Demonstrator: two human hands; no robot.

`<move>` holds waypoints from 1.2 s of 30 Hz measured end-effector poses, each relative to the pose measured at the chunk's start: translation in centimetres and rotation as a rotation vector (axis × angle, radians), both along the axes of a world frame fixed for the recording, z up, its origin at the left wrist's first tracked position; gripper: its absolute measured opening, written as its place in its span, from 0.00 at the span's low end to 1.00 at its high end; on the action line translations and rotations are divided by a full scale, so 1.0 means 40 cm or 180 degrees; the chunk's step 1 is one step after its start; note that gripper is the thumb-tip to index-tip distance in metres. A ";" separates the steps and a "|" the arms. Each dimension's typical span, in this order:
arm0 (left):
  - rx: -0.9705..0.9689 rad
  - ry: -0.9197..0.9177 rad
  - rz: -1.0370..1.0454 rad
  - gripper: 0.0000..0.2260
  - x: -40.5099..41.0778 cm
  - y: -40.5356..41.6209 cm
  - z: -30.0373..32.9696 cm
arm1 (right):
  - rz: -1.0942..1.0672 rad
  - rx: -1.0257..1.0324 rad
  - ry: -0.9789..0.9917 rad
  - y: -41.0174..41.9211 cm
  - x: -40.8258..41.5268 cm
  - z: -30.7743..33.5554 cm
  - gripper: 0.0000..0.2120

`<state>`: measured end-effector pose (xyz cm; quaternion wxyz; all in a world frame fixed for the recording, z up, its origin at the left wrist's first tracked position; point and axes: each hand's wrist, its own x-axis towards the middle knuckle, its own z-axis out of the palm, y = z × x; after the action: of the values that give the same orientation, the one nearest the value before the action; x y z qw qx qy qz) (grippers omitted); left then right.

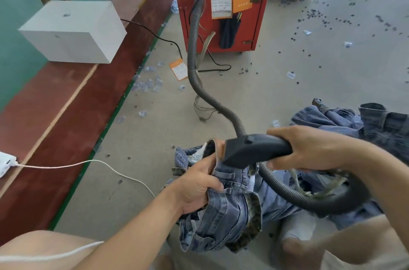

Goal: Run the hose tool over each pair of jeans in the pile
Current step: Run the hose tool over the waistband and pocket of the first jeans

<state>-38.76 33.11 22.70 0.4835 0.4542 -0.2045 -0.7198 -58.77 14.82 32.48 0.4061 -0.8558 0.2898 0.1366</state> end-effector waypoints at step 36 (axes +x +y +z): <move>0.0488 0.1157 0.1034 0.34 0.032 -0.029 -0.034 | -0.1803 0.1709 0.0039 -0.009 -0.031 -0.091 0.10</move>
<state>-37.47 31.93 21.34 0.5858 0.3795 0.0166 -0.7160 -60.03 14.48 28.85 0.6355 -0.6044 0.4709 0.0953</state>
